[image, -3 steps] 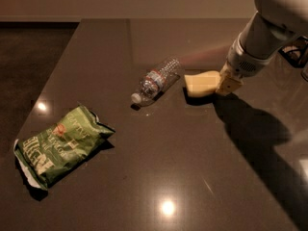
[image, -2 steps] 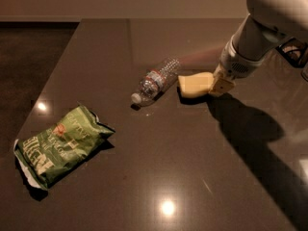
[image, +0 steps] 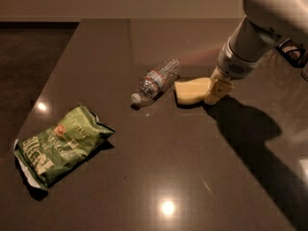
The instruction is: Move sponge near water bottle
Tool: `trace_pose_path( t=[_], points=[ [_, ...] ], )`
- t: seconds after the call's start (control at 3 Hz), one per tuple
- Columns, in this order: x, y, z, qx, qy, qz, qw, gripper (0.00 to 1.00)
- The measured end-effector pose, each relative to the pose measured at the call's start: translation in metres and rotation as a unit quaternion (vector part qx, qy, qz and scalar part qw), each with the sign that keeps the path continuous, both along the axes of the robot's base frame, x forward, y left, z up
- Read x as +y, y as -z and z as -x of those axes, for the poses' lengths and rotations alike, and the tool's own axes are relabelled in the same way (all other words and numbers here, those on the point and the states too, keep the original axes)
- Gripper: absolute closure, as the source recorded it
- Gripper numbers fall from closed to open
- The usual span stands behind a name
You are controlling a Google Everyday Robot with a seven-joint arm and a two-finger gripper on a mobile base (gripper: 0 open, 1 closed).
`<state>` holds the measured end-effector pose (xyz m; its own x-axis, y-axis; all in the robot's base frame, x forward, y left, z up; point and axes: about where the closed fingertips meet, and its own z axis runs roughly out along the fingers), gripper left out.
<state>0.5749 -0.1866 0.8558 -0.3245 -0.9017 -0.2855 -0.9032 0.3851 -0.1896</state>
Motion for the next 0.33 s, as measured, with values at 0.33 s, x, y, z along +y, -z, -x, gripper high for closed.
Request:
trace_pose_path(
  t=[0.33],
  points=[
    [0.0005, 0.0001, 0.0004, 0.0, 0.0, 0.0, 1.0, 0.0]
  ],
)
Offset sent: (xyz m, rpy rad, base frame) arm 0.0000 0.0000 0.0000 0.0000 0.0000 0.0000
